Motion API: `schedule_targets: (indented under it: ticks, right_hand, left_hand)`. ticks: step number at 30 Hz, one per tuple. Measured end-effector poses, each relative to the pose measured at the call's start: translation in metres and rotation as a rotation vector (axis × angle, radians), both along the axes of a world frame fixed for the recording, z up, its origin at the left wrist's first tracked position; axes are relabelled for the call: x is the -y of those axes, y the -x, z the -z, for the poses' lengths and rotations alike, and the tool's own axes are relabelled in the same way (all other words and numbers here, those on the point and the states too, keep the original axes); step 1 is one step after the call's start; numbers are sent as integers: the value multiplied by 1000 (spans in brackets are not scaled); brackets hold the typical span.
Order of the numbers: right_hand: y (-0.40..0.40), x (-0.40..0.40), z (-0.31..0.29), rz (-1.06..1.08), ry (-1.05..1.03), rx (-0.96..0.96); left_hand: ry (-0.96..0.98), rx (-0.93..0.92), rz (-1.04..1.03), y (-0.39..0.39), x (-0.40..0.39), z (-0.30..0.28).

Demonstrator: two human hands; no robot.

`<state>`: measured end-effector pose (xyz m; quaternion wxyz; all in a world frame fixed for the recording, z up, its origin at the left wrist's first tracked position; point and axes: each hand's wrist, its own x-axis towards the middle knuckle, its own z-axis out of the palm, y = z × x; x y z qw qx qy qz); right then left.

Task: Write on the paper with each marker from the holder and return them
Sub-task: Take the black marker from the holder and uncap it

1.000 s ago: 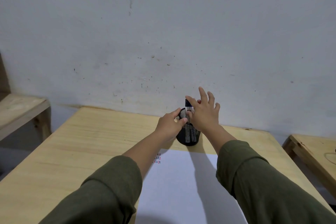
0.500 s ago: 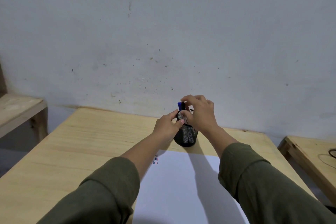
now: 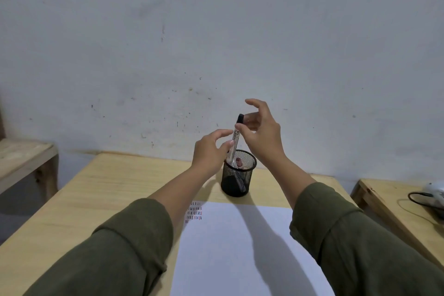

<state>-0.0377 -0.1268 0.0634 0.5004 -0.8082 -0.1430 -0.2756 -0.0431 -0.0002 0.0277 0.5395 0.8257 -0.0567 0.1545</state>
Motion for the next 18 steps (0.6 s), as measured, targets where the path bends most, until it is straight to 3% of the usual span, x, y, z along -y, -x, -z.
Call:
schedule_targets:
  ticks: [7,18]
  right_hand:
    - [33,-3,-19,-14,-167,-26]
    - [81,9,3,-98,-46,-227]
  left_hand:
    - [-15,49,14,32,2,-19]
    - [-42,39,103,83,-22,-24]
